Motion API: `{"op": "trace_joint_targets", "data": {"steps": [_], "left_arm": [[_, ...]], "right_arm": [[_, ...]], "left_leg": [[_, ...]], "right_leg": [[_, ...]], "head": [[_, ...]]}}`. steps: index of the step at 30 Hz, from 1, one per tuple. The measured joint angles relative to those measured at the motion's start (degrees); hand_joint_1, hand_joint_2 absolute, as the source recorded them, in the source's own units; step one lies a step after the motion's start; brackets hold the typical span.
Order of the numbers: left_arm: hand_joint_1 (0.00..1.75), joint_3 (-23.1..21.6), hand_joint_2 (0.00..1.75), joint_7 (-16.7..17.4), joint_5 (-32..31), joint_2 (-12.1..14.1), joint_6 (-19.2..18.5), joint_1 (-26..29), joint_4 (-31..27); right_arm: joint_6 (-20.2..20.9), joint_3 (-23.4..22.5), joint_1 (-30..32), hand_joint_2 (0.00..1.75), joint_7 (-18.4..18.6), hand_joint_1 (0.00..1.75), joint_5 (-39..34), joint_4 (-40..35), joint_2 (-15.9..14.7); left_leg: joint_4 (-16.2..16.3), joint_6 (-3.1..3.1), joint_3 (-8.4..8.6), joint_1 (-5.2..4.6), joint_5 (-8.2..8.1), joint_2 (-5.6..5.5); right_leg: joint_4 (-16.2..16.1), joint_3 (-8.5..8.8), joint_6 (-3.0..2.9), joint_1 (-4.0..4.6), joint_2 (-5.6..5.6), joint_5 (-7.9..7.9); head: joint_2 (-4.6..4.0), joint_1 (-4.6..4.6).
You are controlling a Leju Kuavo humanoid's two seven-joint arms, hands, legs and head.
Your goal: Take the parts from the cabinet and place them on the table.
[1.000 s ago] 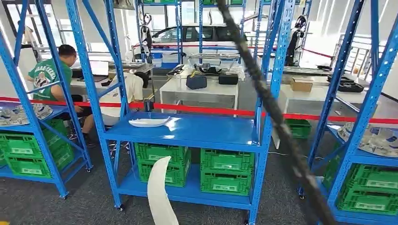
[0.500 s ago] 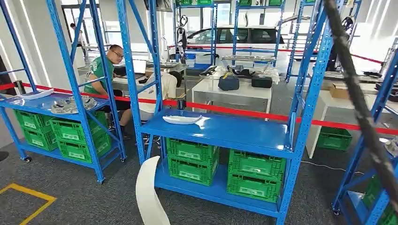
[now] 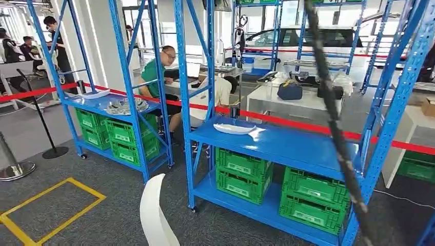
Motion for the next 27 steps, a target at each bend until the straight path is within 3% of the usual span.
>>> {"op": "trace_joint_targets", "data": {"steps": [1, 2, 3, 5, 6, 7, 9, 10, 11, 12, 15, 16, 17, 18, 20, 21, 22, 24, 25, 26, 27], "left_arm": [[0.0, 0.1, 1.75, 0.0, 0.0, 0.2, 0.0, 0.1, 0.0], [0.0, 0.1, 1.75, 0.0, 0.0, 0.2, -0.1, 0.0, 0.1], [0.0, 0.1, 1.75, 0.0, -0.4, 0.2, -0.1, -0.3, 0.2], [0.0, 0.1, 1.75, 0.8, -1.4, 0.2, -0.2, -0.5, 0.2], [0.0, 0.1, 1.75, 1.1, -1.4, 0.3, -0.2, -0.5, 0.2], [0.0, 0.1, 1.75, 1.3, -1.3, 0.3, -0.5, -0.4, 0.2], [0.0, 0.1, 1.75, 1.4, -1.2, 0.5, -0.7, -0.4, 0.2], [0.0, 0.1, 1.75, 1.4, -1.2, 0.7, -0.7, -0.5, 0.2], [0.0, 0.1, 1.75, 1.3, -1.2, 0.7, -0.7, -0.7, 0.2], [0.0, 0.1, 1.75, 1.0, -1.5, 0.7, -0.7, -0.9, 0.2], [0.0, 0.0, 1.75, 1.4, -2.7, 0.7, -0.3, -0.8, 0.3], [0.0, 0.0, 1.75, 1.7, -2.7, 0.7, -0.3, -0.7, 0.3], [0.0, 0.0, 1.75, 1.7, -2.4, 0.7, -0.3, -0.8, 0.3], [0.0, 0.0, 1.75, 1.4, -2.0, 0.7, -0.3, -0.9, 0.3], [0.0, 0.0, 1.75, 1.2, -2.6, 0.7, -0.3, -1.3, 0.3], [0.0, 0.0, 1.75, 1.7, -3.3, 0.7, -0.3, -1.4, 0.3], [0.0, 0.0, 1.75, 2.0, -3.4, 0.7, -0.3, -1.4, 0.3], [0.0, 0.0, 1.75, 2.0, -3.2, 0.7, -0.7, -1.3, 0.3], [0.0, 0.0, 1.75, 1.7, -3.1, 0.7, -0.7, -1.4, 0.3], [0.0, 0.0, 1.75, 1.5, -3.0, 0.6, -0.7, -1.4, 0.3], [0.0, 0.0, 1.75, 1.4, -3.0, 0.6, -0.7, -1.6, 0.3]], "right_arm": [[0.0, 0.2, -0.3, 1.75, 0.0, 1.75, 0.0, 0.0, 0.0], [0.0, 0.4, -0.5, 1.75, 0.0, 1.75, 0.0, 0.0, 0.0], [0.0, 0.5, -0.6, 1.75, 0.0, 1.75, -0.1, 0.0, 0.0], [0.1, 0.5, -0.5, 1.75, 0.2, 1.75, -0.5, 0.0, -0.1], [0.1, 0.5, -0.5, 1.75, 0.2, 1.75, -0.6, 0.0, -0.1], [0.1, 0.5, -0.5, 1.75, 0.2, 1.75, -0.6, 0.0, -0.1], [0.1, 0.5, -0.6, 1.75, 0.3, 1.75, -0.7, 0.0, -0.1], [0.1, 0.5, -0.7, 1.75, 0.3, 1.75, -0.7, 0.0, -0.1], [0.1, 0.5, -0.8, 1.75, 0.2, 1.75, -0.7, -0.1, -0.1], [0.0, 0.5, -0.9, 1.75, 0.3, 1.75, -0.9, -0.1, -0.1], [0.0, 0.8, -1.1, 1.75, 0.3, 1.75, -1.0, -0.2, -0.1], [0.0, 0.8, -1.3, 1.75, 0.4, 1.75, -1.1, -0.2, -0.1], [-0.1, 0.9, -1.4, 1.75, 0.6, 1.75, -1.1, -0.2, -0.2], [-0.3, 0.9, -1.4, 1.75, 0.9, 1.75, -1.0, -0.3, -0.2], [-0.6, 0.9, -1.2, 1.75, 1.2, 1.75, -1.1, -0.3, -0.7], [-0.7, 0.9, -1.0, 1.75, 1.2, 1.75, -1.0, -0.3, -1.0], [-0.9, 1.0, -0.7, 1.75, 1.4, 1.75, -1.0, -0.3, -1.1], [-1.4, 1.0, -0.3, 1.75, 1.8, 1.75, -0.8, -0.6, -1.3], [-1.6, 1.0, -0.2, 1.75, 2.0, 1.75, -0.5, -0.8, -1.4], [-1.8, 1.0, -0.2, 1.75, 2.1, 1.75, -0.4, -0.9, -1.5], [-2.0, 1.0, 0.0, 1.75, 2.1, 1.75, -0.3, -1.1, -1.6]], "left_leg": [[0.7, 0.01, 0.07, 0.08, -0.23, 1.45], [2.8, -0.01, -1.11, -0.5, -1.96, 4.94], [6.6, -0.19, -2.86, -0.52, -4.26, 6.49], [15.6, -0.48, -6.74, -0.45, -8.36, 7.75], [17.7, -0.6, -7.39, -0.45, -8.79, 7.9], [17.0, -0.65, -6.59, -0.44, -7.9, 8.06], [8.8, -0.56, -1.52, -0.43, -3.98, 8.88], [3.1, -0.43, 1.99, -0.48, -2.06, 10.91], [0.4, -0.04, 3.05, -1.02, -3.09, 13.74], [0.4, 0.85, 3.22, -1.0, -2.47, 12.91], [0.5, 1.8, 2.15, -1.15, -2.19, 10.95], [0.1, 2.34, 2.7, -0.74, -1.75, 10.21], [0.1, 2.62, 2.49, -0.72, -1.57, 9.76], [0.1, 2.91, 2.29, -0.7, -1.38, 9.23], [0.2, 3.26, 1.78, -0.78, -1.13, 7.74], [0.3, 3.21, 1.52, -0.82, -1.01, 6.85], [0.4, 3.12, 1.38, -0.83, -0.95, 5.93], [0.7, 2.9, 1.26, -0.81, -0.83, 4.27], [0.9, 2.81, 1.24, -0.77, -0.8, 3.5], [1.0, 2.55, 1.01, -0.57, -0.71, 2.95], [1.1, 1.96, 0.69, -0.88, -0.6, 2.3]], "right_leg": [[-0.5, 0.16, -0.46, -0.35, -1.12, 0.46], [-0.8, 0.18, -0.91, -0.29, -1.71, 0.58], [-0.8, 0.08, -1.13, -0.17, -2.57, 0.59], [-0.7, -0.14, -1.25, 0.12, -4.57, 0.56], [-0.7, -0.22, -1.25, 0.16, -5.37, 0.57], [-0.7, -0.25, -1.24, 0.16, -6.19, 0.58], [-0.5, -0.25, -1.18, 0.15, -7.68, 0.55], [-0.3, -0.22, -0.94, 0.18, -8.33, 0.41], [0.1, -0.33, -0.59, 0.66, -8.97, 0.19], [0.3, -0.41, -0.25, 0.81, -9.37, 0.04], [0.0, -0.2, 0.6, 0.79, -10.95, 0.28], [0.5, -0.32, 1.25, 0.45, -9.9, -0.24], [2.1, -0.88, 1.57, 0.22, -6.27, -1.6], [5.5, -2.33, 1.66, 0.18, -4.25, -3.85], [14.8, -6.59, 1.73, 0.17, -3.28, -8.08], [17.8, -8.1, 1.69, 0.19, -3.19, -8.75], [17.8, -8.22, 1.58, 0.17, -3.11, -7.95], [10.5, -4.6, 1.16, 0.14, -2.74, -3.41], [5.1, -1.86, 0.91, 0.09, -1.75, -0.96], [1.0, -0.05, 0.65, -0.14, 1.51, -0.8], [0.7, -0.13, 0.71, 0.24, 2.01, -0.56]], "head": [[0.0, 0.0], [0.0, -0.29], [0.0, -0.31], [0.0, -0.33], [0.0, -0.33], [0.0, -0.33], [0.0, -0.35], [0.0, -0.33], [0.0, -0.35], [0.0, -0.29], [0.0, -0.26], [0.0, -0.26], [0.0, -0.26], [0.0, -0.2], [0.0, -0.11], [0.0, -0.13], [0.0, -0.13], [0.0, -0.13], [0.0, -0.13], [0.0, -0.17], [0.0, -0.22]]}}
